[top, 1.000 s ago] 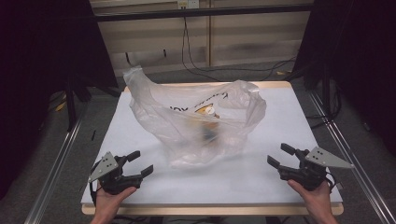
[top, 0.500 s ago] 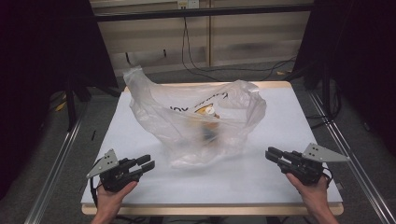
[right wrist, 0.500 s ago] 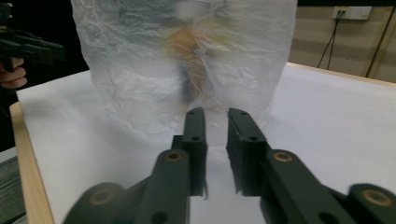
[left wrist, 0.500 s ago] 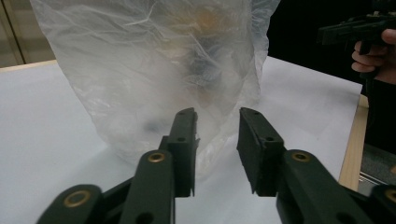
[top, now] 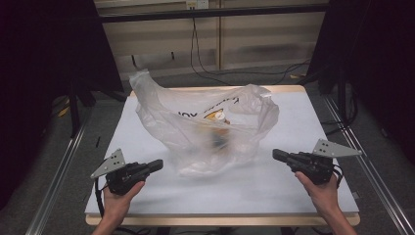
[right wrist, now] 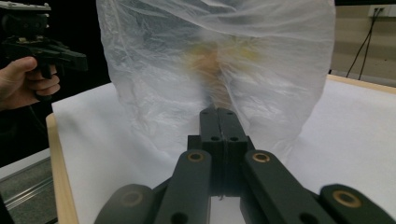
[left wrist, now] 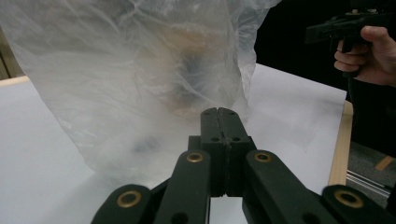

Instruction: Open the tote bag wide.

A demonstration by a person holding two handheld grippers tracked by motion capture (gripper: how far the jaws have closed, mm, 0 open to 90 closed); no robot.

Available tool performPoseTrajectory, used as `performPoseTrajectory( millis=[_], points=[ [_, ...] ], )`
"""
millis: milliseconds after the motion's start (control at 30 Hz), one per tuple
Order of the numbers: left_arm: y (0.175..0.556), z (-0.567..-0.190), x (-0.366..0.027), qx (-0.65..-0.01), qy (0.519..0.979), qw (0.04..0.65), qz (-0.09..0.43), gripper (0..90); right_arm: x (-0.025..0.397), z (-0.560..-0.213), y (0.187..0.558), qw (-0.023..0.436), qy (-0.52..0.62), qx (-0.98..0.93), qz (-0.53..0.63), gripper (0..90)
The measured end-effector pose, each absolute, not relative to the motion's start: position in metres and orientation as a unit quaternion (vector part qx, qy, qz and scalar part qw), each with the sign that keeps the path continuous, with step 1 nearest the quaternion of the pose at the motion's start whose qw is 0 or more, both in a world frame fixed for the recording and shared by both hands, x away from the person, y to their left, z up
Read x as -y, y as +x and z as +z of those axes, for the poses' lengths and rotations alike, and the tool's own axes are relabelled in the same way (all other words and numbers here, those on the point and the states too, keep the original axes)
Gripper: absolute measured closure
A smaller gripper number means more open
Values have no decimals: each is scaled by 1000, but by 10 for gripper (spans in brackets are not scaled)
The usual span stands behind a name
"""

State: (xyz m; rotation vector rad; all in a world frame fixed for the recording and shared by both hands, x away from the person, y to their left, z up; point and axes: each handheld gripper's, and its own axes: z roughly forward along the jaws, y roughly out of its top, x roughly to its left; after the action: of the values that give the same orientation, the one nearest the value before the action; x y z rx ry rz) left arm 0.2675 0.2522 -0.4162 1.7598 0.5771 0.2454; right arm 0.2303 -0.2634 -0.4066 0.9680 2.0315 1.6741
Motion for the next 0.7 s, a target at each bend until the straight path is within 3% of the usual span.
performPoseTrajectory(
  millis=[700],
  points=[
    [290,-381,-235,-223,750,610,126,900,247,-368,250,160,299,-707,621,900]
  ],
)
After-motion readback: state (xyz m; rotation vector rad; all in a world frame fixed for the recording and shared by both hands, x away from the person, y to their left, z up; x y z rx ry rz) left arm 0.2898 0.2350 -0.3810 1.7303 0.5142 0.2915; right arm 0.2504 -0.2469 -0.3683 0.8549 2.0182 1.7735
